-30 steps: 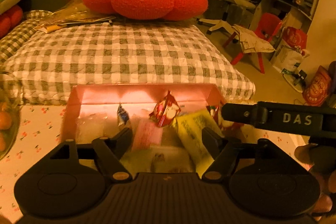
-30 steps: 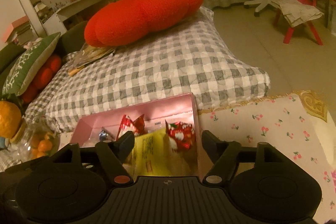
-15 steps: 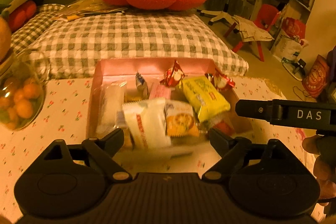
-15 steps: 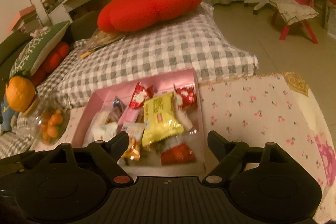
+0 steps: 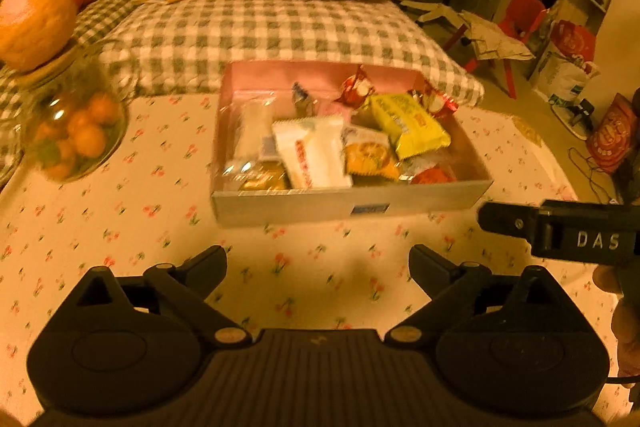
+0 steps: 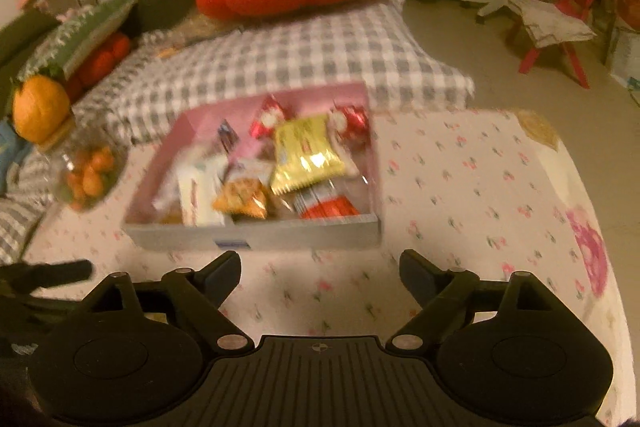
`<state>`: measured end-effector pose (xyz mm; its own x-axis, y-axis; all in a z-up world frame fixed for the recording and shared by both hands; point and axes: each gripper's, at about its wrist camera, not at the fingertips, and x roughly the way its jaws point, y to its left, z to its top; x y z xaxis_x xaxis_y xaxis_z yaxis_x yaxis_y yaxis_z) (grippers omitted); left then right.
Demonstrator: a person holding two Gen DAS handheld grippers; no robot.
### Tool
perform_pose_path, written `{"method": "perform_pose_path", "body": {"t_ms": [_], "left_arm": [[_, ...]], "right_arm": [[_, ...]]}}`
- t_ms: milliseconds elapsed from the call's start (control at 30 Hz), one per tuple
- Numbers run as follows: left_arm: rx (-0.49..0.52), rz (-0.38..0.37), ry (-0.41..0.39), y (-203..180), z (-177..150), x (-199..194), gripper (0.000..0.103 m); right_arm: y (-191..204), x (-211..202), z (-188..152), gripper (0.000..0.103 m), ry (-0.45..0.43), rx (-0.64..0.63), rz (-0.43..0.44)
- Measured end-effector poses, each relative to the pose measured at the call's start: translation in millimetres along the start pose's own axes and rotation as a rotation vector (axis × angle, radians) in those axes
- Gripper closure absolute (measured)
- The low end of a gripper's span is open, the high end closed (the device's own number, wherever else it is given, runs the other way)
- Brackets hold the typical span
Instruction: Organize snacks
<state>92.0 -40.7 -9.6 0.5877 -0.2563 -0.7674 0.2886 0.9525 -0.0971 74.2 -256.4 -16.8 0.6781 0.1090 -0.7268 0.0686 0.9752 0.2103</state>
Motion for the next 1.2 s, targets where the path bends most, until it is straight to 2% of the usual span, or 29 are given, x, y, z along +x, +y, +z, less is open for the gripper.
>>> {"method": "perform_pose_path", "body": {"t_ms": [167,267,467,667,1200], "left_arm": [[0.004,0.047,0.019,4,-16,-8,0.002],[0.006,0.078,0.034,8,-24,-14,0.001],[-0.017,0.162,0.067,13,-30,-28,0.0],[-0.077,0.184,0.073,19,-36,-40,0.0],[-0.024,0.266,0.003,2,-45,-59,0.0]], "right_arm": [[0,-4,-19,0.015,0.045,0.008,-0.052],[3,-12,-26,0.015,0.055,0.015,-0.055],[16,-33,-35,0.013,0.048,-0.021,-0.055],[32,-45,-44,0.011,0.038,-0.102,-0.07],[48,-57,-44,0.011,-0.025,-0.155,-0.117]]}}
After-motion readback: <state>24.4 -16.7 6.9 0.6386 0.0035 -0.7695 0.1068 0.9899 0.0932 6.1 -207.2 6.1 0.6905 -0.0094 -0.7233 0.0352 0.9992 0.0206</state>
